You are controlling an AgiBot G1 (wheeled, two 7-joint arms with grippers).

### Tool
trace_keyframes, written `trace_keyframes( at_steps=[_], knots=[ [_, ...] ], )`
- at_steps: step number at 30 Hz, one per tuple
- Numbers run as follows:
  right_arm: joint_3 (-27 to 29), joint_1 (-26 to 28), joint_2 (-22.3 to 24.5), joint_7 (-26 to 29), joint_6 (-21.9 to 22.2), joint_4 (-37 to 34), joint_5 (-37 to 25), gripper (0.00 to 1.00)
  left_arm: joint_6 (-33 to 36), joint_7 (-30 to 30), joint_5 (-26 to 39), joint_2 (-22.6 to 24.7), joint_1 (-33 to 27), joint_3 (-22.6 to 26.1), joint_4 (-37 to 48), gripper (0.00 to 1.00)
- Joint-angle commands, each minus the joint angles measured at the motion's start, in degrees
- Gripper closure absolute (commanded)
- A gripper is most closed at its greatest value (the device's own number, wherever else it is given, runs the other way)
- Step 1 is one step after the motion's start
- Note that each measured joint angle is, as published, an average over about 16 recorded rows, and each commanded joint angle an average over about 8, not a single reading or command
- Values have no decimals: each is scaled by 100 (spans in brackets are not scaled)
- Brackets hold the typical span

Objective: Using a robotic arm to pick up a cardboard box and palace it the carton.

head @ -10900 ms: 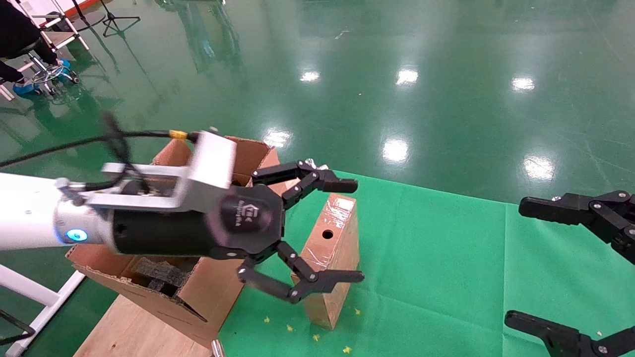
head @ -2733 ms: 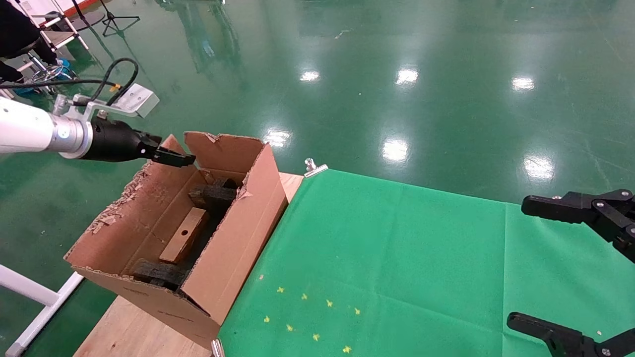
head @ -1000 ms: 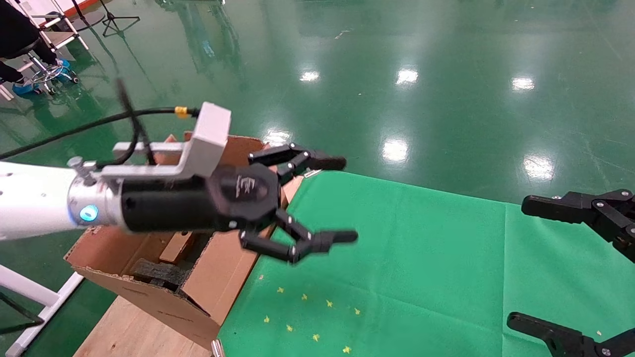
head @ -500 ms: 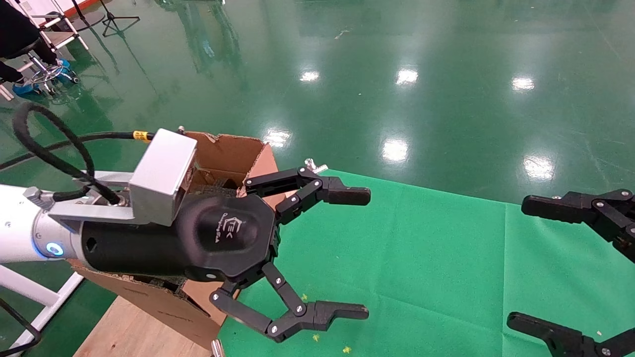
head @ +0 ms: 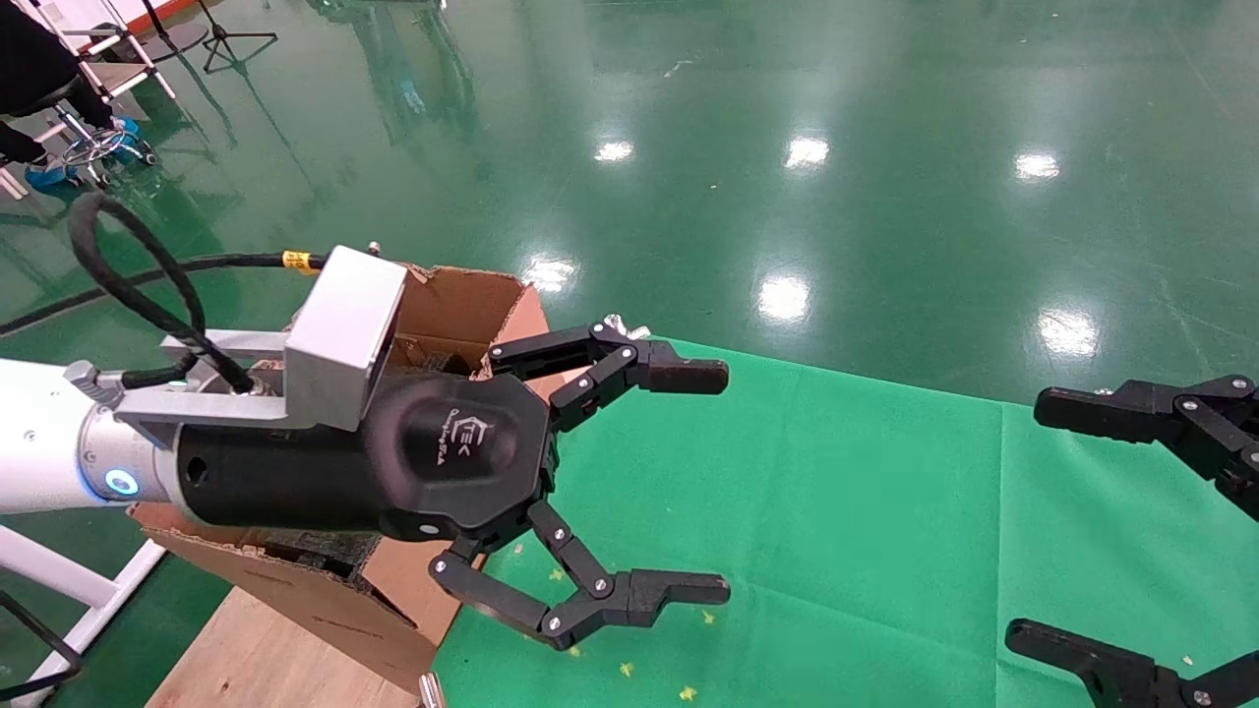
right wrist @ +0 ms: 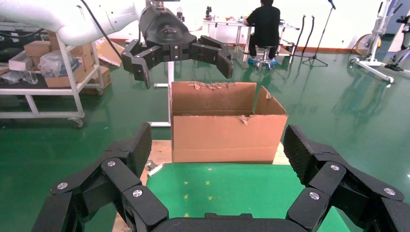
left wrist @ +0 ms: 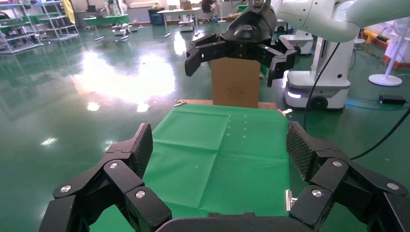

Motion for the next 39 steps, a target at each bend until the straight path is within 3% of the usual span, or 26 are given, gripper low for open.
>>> trace_keyframes(
  at_steps=[1, 39],
  knots=[
    [0, 0, 0, 0, 0, 0, 0, 0, -5, -2, 13, 2, -8, 5, 11, 0],
    [0, 0, 0, 0, -1, 0, -1, 0, -27, -13, 64, 10, -44, 27, 55, 0]
  ],
)
